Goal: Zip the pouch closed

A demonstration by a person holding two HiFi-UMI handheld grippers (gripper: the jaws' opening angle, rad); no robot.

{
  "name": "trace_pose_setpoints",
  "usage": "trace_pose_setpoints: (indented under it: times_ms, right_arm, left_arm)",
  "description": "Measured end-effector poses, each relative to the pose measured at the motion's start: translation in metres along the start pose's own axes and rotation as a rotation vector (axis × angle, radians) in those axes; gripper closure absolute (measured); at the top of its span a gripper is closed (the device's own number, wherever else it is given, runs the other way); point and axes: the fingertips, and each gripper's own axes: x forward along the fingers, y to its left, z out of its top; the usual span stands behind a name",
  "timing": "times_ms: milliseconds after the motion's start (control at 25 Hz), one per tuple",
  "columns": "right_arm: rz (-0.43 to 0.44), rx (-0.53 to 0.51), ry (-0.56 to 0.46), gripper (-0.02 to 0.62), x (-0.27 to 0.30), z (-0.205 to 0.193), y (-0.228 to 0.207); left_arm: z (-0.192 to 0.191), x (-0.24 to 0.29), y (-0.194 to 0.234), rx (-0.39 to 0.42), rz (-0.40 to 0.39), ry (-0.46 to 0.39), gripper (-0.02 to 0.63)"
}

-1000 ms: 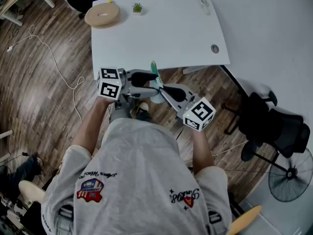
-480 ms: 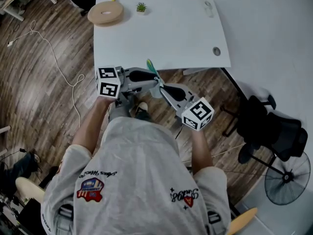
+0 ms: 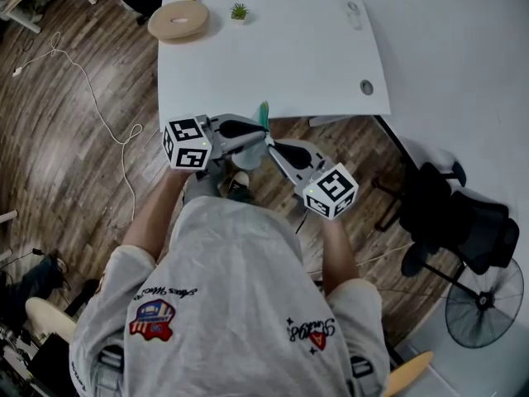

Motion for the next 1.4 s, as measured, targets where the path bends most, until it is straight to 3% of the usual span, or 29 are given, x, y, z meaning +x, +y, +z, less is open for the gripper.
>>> trace_pose_setpoints:
  times_ms: [240, 440, 720, 1160, 1400]
  right_arm:
    - [-0.019, 0.004, 0.011, 0.583, -0.001, -0.004, -0.008]
    - [-0.029, 0.014, 0.013, 0.583, -0.003, -0.006, -0.014]
    - [-0.051, 0.034, 0.002, 0.583, -0.008, -0.008, -0.019]
    - [-0.020, 0.064, -0.030, 0.583, -0.009, -0.005, -0.012]
    - [0.014, 0.062, -0.064, 0.584, -0.011, 0.004, -0.003]
  left_arm:
    - [-0.001, 0.009, 0.005, 0.177, 0.098, 0.051, 0.597]
    - [-0.002, 0.016, 0.009, 0.228, 0.137, 0.081, 0.598]
    - [-0.004, 0.024, 0.012, 0.242, 0.145, 0.104, 0.598]
    - [-0.004, 0.018, 0.024, 0.222, 0.207, 0.094, 0.600]
    - [-0.003, 0.005, 0.042, 0.185, 0.301, 0.072, 0.600]
